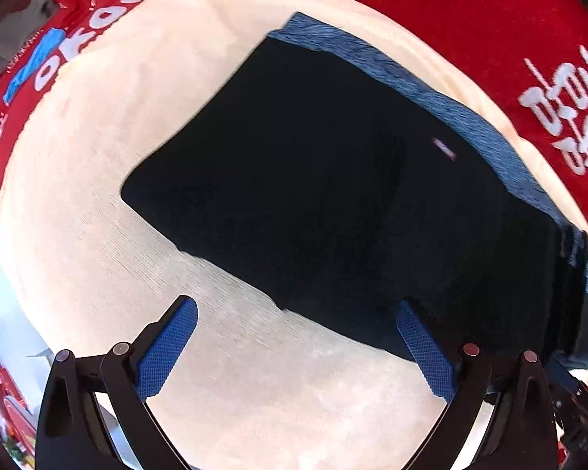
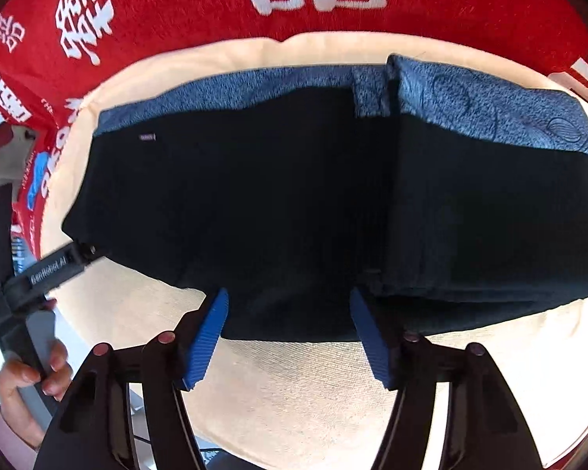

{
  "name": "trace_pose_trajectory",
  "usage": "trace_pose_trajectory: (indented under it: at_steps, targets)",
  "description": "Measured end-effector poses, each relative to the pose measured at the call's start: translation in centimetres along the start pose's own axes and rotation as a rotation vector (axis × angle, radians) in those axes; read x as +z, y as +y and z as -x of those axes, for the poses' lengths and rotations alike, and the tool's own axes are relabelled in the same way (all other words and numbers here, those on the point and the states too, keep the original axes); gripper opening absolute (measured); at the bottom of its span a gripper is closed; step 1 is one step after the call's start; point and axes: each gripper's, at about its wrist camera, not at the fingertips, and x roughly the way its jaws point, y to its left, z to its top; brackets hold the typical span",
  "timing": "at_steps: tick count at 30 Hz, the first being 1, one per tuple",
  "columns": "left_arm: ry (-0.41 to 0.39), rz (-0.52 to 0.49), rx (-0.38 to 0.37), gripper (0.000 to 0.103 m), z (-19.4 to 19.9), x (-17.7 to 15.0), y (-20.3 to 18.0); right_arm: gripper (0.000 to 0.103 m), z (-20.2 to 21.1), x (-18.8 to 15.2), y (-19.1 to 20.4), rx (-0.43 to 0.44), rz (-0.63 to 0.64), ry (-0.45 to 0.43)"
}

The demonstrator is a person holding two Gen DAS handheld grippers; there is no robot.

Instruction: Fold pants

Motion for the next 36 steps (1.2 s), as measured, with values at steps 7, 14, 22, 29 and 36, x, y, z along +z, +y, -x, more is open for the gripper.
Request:
trace_pose_trajectory:
  at_steps: [7, 14, 22, 29, 36]
  targets:
    - [-0.059, 0.004, -0.016, 0.102, -1.8, 0.3, 2.2, 0.079, -0.8, -0.4, 0.7, -0.014, 0.055, 0.021]
    - [-0.047, -0.002, -0.012, 0.102, -2.1, 0.5, 3.0, 0.079, -0.7, -0.5, 0.4, 0.001, 0.042, 0.02]
    - [-0.038, 0.001, 0.012, 0.103, -2.5, 0.6, 0.9, 0.08, -0.8, -0.5, 0.4, -0.001, 0.044, 0.02]
    - [-0.028, 0.002, 0.014, 0.103, -2.8, 0.1, -1.3, 0.08, -0.9, -0.6, 0.7, -0.011, 0.057, 0.015]
    - [-0.029, 0.003, 0.014, 0.103, -2.0, 0.6, -0.9, 0.081, -1.0, -0.6, 0.7, -0.009, 0.055, 0.012]
